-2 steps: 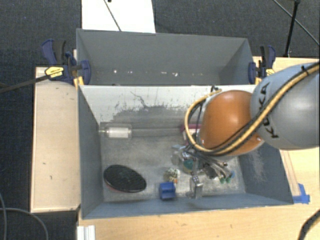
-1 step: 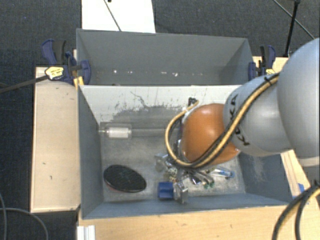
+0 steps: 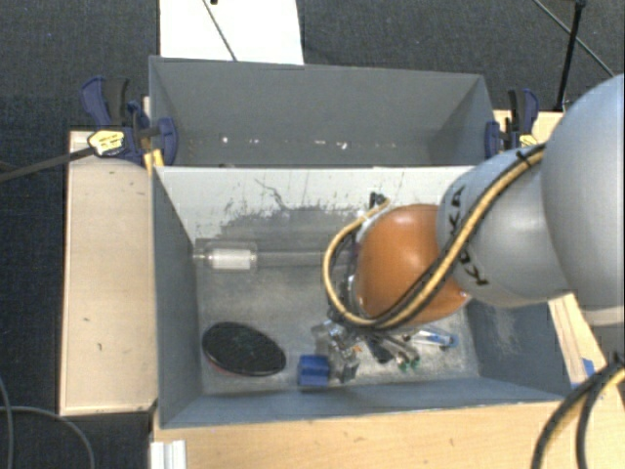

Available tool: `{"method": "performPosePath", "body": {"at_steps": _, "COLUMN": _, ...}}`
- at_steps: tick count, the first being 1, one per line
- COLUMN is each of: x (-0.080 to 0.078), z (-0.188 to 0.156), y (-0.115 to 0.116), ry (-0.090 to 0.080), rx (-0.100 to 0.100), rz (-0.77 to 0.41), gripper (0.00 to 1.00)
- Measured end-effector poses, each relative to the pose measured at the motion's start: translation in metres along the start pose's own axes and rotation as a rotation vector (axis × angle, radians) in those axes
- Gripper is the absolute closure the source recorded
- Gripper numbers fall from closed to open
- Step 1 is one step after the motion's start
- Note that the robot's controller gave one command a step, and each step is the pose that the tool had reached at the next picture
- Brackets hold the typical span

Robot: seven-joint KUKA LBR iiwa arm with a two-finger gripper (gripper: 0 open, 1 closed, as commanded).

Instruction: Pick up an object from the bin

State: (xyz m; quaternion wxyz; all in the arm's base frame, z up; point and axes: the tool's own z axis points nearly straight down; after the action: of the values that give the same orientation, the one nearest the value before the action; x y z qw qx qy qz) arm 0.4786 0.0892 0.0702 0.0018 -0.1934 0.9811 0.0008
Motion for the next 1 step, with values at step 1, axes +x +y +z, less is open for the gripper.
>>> {"method": "performPosePath", "body": {"at_steps": 1, "x": -0.0656, "z": -0.0006, "y": 0.0585, "ry": -0.004, "rx": -0.002, "rz": -0.053, "gripper": 1.00}}
